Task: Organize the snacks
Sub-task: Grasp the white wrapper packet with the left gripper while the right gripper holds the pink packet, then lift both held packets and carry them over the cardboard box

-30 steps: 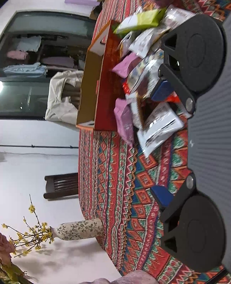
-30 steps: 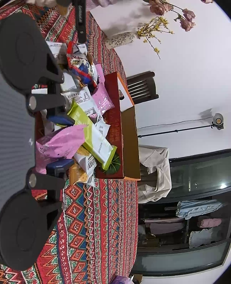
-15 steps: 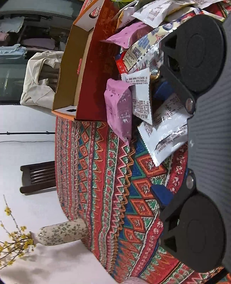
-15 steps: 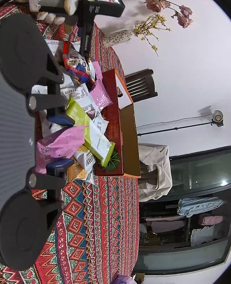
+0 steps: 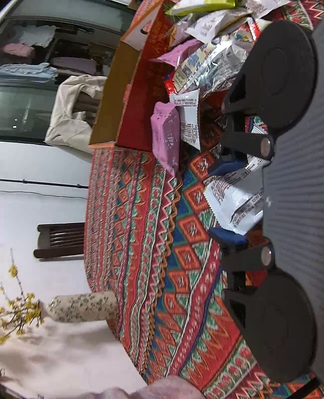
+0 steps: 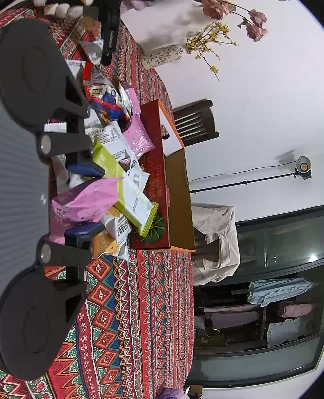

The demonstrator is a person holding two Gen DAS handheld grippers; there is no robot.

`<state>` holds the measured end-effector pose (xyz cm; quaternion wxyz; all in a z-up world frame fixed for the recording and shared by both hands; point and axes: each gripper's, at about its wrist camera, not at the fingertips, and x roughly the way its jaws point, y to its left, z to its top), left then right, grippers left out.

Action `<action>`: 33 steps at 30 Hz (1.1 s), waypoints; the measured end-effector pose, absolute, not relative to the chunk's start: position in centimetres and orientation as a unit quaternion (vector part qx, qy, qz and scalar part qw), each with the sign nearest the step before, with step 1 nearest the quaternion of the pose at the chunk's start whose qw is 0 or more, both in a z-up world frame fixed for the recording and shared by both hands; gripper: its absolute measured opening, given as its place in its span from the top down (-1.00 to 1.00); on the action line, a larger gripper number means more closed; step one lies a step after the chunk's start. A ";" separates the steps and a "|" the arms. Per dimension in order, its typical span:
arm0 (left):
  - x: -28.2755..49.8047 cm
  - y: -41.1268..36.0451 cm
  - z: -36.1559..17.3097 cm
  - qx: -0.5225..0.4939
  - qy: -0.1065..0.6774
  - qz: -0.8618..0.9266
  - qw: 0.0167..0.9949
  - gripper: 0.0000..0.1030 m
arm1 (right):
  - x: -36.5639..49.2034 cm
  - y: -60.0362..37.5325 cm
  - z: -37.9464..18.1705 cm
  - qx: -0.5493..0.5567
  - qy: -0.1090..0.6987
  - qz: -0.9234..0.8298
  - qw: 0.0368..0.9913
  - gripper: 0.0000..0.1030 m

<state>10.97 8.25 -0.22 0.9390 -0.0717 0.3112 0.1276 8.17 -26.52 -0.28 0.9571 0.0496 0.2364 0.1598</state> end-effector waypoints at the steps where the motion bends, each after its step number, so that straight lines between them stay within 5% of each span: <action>1: 10.4 8.4 0.1 -0.072 0.304 0.127 0.941 0.09 | 8.0 -26.5 -0.2 0.049 0.235 0.160 0.958 0.26; 16: 5.8 8.0 5.1 -0.085 0.207 0.089 0.971 0.08 | 6.3 -25.9 2.1 0.041 0.204 0.160 0.965 0.47; 33: 5.3 7.2 4.2 -0.097 0.214 0.065 0.970 0.08 | 6.4 -27.0 1.5 0.071 0.212 0.159 0.962 0.52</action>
